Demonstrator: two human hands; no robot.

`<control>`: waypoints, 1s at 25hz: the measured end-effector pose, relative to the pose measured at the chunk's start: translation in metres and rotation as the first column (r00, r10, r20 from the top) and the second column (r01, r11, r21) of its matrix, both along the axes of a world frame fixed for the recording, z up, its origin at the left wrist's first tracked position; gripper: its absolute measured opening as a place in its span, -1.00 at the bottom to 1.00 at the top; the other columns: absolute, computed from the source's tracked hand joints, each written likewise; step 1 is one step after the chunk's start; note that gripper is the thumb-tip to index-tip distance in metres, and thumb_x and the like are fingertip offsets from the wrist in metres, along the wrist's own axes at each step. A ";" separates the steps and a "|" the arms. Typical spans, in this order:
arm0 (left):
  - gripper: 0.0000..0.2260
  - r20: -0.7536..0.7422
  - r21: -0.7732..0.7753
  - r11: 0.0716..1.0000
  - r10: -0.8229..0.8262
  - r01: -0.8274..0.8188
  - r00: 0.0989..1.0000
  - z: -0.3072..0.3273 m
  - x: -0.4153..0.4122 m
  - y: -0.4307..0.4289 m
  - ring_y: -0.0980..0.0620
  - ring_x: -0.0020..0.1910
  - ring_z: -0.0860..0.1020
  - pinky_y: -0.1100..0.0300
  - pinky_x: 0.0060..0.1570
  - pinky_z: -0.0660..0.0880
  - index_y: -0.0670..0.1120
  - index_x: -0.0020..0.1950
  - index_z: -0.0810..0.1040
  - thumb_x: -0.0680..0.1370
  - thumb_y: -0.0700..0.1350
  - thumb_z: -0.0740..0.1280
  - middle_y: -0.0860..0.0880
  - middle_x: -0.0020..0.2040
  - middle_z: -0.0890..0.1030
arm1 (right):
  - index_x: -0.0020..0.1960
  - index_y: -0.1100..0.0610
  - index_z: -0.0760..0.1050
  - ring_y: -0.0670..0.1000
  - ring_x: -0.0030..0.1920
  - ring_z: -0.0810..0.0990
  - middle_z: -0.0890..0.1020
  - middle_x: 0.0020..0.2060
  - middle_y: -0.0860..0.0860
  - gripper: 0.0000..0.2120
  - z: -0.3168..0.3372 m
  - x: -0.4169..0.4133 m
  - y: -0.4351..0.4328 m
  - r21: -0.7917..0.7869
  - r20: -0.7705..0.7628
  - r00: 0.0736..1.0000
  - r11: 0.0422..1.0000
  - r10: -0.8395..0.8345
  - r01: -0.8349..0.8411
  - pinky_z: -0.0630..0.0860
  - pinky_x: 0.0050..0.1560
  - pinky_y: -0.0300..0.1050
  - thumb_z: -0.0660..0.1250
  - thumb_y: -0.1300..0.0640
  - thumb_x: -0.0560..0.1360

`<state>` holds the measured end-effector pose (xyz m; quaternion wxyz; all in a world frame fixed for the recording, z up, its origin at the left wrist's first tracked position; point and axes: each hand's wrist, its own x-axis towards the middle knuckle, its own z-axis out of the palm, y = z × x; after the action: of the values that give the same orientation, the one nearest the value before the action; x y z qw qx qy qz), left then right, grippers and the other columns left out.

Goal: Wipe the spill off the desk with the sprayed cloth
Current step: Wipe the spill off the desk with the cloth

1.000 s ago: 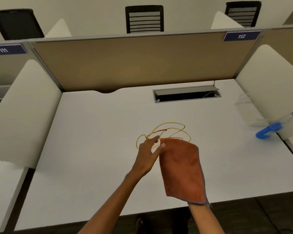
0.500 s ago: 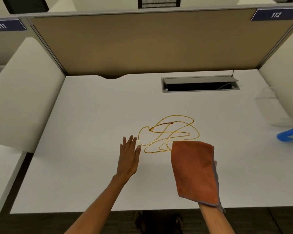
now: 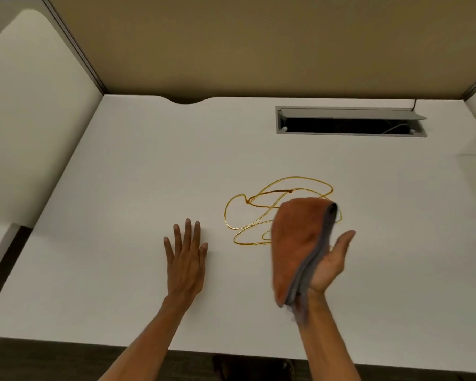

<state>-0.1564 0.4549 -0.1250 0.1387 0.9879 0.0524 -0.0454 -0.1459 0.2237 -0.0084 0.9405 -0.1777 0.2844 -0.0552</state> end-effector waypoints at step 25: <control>-0.51 0.037 0.039 0.996 -0.082 0.081 0.996 -0.029 0.001 0.018 -0.03 0.64 -0.09 -0.13 0.59 -0.02 0.01 0.64 -0.05 0.70 0.03 -0.13 0.01 0.66 -0.02 | 0.54 -0.17 0.23 -0.21 0.58 0.03 0.13 0.54 -0.32 -0.55 -0.094 0.025 0.065 -0.951 -0.258 0.902 0.072 0.346 -0.300 0.20 0.57 0.04 0.14 -0.05 0.66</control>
<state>-0.1552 0.4733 -0.1542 0.1190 0.9924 0.0102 -0.0310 -0.1206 0.2888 -0.1022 0.5911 -0.7979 0.1165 -0.0192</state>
